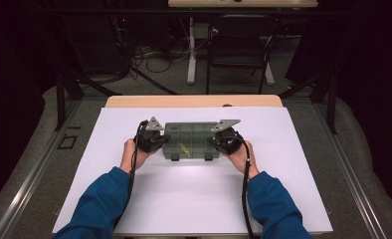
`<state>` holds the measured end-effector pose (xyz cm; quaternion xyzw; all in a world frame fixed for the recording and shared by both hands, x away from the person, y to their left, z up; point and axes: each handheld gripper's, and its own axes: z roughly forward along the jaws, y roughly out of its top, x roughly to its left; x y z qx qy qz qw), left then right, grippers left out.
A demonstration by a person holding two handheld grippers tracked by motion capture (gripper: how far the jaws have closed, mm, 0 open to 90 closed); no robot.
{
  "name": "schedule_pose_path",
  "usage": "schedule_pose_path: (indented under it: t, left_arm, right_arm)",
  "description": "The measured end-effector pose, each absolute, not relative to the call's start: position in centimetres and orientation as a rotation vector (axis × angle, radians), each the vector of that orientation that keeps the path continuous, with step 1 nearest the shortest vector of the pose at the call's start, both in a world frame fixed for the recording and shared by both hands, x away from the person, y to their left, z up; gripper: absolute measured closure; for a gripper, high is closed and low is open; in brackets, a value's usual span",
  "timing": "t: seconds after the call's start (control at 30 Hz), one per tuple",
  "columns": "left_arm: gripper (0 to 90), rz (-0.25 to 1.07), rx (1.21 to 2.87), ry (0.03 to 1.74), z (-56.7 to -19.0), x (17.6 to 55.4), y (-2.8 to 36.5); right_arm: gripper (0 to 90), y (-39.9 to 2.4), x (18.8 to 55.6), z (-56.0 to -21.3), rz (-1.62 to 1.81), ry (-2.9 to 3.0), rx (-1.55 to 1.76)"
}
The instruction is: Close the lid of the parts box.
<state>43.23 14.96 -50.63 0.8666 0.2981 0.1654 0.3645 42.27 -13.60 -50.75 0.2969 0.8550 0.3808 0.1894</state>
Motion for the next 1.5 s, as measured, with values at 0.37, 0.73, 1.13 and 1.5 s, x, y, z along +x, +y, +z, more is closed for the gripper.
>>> schedule_pose_path:
  t: [0.37,0.73,1.13,1.5]
  left_arm:
    - [89.9,0.419,2.241,0.773,-51.4,43.3,14.9]
    - [90.0,0.435,2.250,0.755,-51.5,43.2,14.8]
    - [90.0,0.398,2.237,0.765,-52.0,43.3,15.0]
    - [57.9,0.416,2.205,0.817,-51.6,43.0,15.3]
  right_arm:
    - [90.0,-13.5,42.4,-51.3,1.035,2.436,0.841]
    - [90.0,-13.6,42.3,-51.7,1.061,2.415,0.845]
    - [90.0,-14.0,42.1,-52.4,1.088,2.405,0.894]
    - [67.2,-14.2,41.9,-51.7,1.141,2.375,0.884]
